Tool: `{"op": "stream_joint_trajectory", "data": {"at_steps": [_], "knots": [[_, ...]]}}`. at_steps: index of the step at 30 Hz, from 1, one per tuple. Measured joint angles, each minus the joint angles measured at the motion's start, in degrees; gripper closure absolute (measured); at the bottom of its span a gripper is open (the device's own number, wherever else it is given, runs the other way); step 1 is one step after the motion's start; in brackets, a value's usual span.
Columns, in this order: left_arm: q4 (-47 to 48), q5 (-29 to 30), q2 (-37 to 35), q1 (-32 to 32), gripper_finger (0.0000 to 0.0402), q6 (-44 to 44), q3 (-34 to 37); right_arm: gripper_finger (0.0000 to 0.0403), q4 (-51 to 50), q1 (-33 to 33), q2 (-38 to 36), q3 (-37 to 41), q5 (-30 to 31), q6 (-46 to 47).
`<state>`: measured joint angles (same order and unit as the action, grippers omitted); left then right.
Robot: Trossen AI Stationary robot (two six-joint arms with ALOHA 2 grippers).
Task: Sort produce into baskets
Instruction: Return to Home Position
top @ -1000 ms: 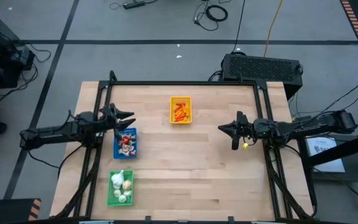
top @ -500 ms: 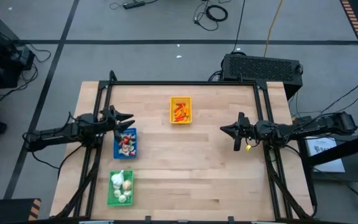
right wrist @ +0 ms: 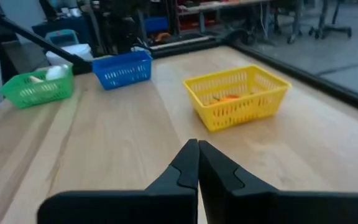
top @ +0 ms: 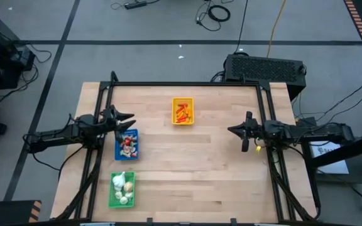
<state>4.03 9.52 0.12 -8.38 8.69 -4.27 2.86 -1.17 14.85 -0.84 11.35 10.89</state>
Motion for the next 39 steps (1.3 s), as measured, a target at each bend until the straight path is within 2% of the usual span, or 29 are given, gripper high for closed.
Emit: {"op": "stream_joint_trajectory", "data": {"at_steps": [3, 6, 8, 39], "knots": [[0.11, 0.58, 0.02, 0.00, 0.0240, -0.23, 0.00, 0.0402, -0.08, 0.00, -1.85, 0.00, -0.60, -2.60], [0.85, 6.13, 0.00, -0.01, 0.0240, -1.40, 0.00, 0.0402, -0.11, 0.00, -3.53, 0.00, -0.78, -3.87], [1.79, 7.35, 0.02, 0.00, 0.0240, -1.77, 0.00, 0.0402, -0.16, 0.00, -3.76, 0.00, -1.02, -4.88], [2.52, 7.20, 0.00, 0.00, 0.0240, -1.64, -0.02, 0.0403, -0.27, 0.00, -3.61, -0.02, -1.02, -4.53]]}}
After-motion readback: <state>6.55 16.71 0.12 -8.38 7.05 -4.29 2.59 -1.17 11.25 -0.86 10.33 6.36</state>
